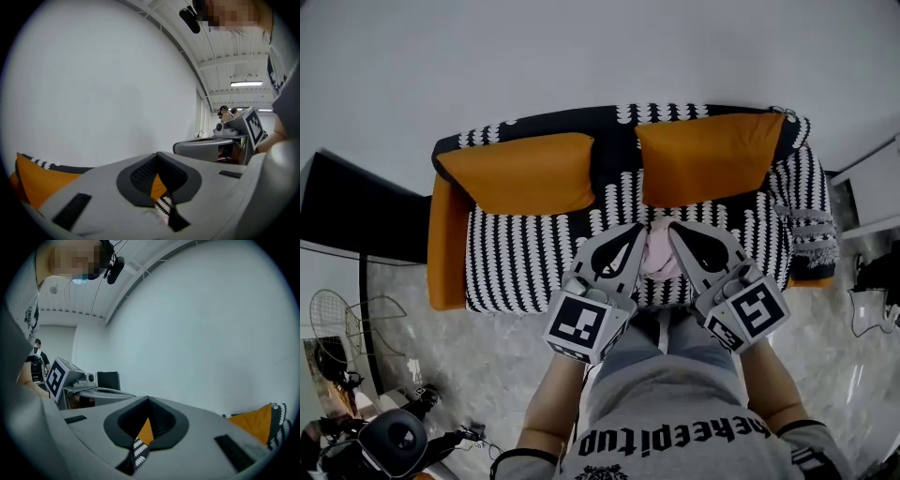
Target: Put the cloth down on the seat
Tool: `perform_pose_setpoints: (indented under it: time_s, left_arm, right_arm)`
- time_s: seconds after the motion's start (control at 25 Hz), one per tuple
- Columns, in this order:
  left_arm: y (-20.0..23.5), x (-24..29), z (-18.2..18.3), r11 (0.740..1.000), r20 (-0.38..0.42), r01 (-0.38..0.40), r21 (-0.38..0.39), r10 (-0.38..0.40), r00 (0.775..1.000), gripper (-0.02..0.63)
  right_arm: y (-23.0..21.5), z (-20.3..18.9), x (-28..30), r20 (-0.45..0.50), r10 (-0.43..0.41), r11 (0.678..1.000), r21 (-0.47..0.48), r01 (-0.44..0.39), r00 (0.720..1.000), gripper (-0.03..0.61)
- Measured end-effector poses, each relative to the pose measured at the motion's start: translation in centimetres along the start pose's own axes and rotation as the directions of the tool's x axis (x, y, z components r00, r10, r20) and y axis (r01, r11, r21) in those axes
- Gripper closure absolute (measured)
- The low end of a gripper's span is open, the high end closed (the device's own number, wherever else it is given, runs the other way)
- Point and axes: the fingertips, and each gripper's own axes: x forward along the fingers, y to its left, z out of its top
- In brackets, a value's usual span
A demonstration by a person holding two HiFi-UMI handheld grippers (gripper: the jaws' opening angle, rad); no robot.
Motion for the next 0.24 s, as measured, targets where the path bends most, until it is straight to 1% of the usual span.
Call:
perform_pose_setpoints:
  time_s: [0.12, 0.24]
  left_arm:
    - [0.18, -0.03, 0.28, 1.0, 0.016, 0.0, 0.018, 0.0, 1.0, 0.6]
    - [0.37, -0.03, 0.5, 1.0, 0.024, -0.003, 0.017, 0.003, 1.0, 0.6]
  right_arm:
    - [0.06, 0.15, -0.1, 0.002, -0.002, 1.0, -0.002, 0.002, 1.0, 0.571]
    - [0.1, 0.28, -0.11, 0.003, -0.004, 1.0, -0.004, 0.004, 1.0, 0.571]
